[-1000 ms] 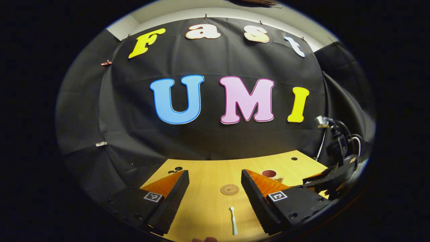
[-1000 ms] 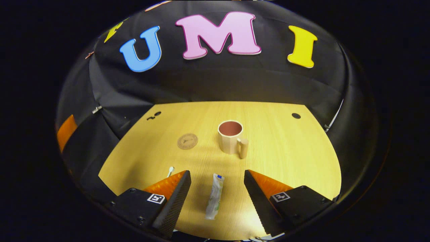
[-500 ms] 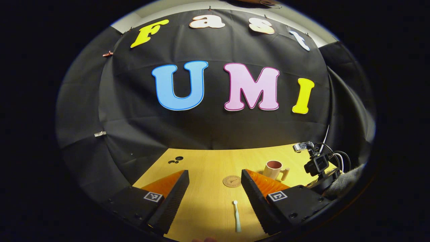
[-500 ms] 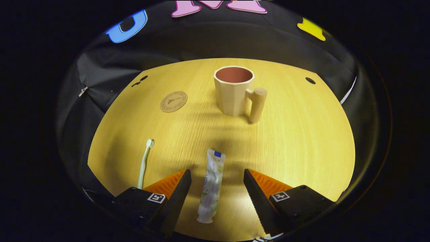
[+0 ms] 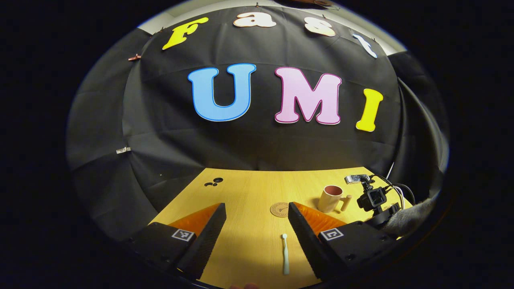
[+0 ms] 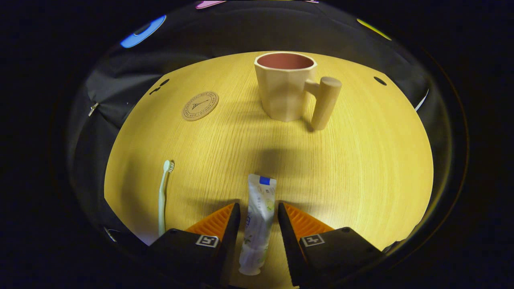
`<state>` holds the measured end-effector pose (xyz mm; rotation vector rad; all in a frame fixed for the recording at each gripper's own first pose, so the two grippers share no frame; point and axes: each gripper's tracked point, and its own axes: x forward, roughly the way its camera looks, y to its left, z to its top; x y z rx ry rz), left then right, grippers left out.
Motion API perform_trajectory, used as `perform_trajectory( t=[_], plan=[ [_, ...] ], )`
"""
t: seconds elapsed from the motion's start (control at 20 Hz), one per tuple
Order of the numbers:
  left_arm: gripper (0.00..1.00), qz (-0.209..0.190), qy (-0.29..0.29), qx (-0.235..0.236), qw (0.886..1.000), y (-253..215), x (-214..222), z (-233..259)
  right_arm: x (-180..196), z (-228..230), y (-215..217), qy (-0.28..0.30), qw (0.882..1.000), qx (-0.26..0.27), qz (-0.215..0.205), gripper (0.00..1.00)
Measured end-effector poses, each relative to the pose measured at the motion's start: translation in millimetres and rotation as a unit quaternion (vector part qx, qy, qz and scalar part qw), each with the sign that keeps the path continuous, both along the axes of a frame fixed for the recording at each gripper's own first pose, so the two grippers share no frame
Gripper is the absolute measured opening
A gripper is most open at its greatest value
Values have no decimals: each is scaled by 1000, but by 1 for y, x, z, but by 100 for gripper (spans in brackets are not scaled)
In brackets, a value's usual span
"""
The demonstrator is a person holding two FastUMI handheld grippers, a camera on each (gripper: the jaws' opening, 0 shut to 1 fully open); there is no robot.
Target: Put the toothbrush and toothpaste on the desktop into the cup, then pick up the cup and place it on the coaster on the desktop.
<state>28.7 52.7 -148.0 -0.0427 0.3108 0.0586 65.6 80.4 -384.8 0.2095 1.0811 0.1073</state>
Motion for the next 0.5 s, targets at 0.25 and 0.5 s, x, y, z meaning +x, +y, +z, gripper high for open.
perform_trajectory(
  t=[0.25,0.5],
  plan=[
    [98,4,7,0,1000,-4,3,-8,-3,-4,4,13,1000,19,13,23],
    [98,-14,61,-18,998,-25,10,-42,-8,9,11,-11,996,93,9,9]
  ],
)
